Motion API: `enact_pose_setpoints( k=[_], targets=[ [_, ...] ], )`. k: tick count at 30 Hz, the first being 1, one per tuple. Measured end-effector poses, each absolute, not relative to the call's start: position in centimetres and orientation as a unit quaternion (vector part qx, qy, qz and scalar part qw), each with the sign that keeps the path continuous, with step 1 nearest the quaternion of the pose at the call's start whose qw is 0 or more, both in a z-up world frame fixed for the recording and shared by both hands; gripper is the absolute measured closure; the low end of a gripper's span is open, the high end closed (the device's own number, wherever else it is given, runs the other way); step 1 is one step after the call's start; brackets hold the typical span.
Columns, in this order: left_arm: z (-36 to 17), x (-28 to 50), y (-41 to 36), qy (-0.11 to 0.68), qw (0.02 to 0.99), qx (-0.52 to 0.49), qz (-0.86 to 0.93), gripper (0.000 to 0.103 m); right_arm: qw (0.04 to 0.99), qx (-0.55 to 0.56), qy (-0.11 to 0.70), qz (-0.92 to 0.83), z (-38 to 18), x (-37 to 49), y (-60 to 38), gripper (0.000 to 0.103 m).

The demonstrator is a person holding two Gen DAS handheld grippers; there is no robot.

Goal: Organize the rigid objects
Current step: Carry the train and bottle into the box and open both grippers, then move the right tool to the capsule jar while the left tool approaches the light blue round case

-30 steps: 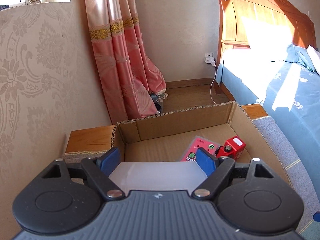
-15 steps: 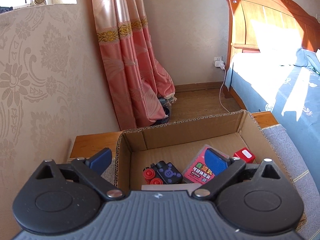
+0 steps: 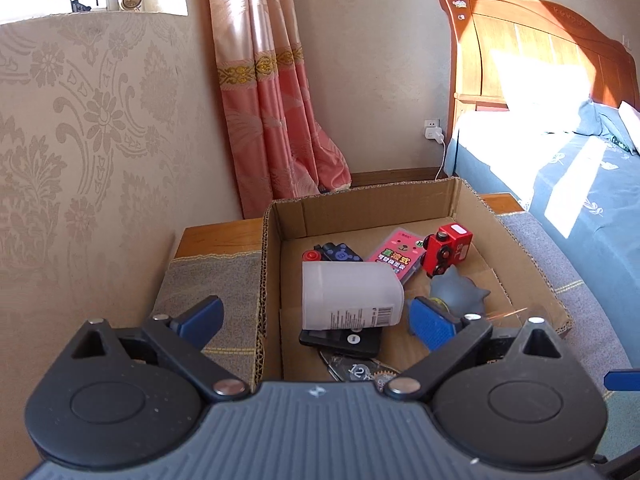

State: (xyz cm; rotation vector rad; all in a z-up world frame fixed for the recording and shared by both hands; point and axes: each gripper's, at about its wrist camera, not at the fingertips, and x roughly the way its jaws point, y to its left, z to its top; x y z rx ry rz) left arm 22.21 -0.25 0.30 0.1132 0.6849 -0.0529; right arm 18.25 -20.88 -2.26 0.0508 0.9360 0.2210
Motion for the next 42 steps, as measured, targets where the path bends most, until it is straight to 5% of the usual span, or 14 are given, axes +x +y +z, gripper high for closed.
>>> enact_pose_setpoints(
  k=[26, 42],
  targets=[
    [-5.7, 15.6, 5.5, 0.397, 0.918, -0.013, -0.009, 0.004, 0.838, -0.25, 0.416, 0.249, -7.4, 14.1, -15.1, 0.0],
    [-6.6, 16.4, 4.7, 0.414, 0.91, -0.011, -0.019, 0.004, 0.816, -0.221, 0.424, 0.326, -7.1, 18.4, -13.9, 0.0]
  ],
)
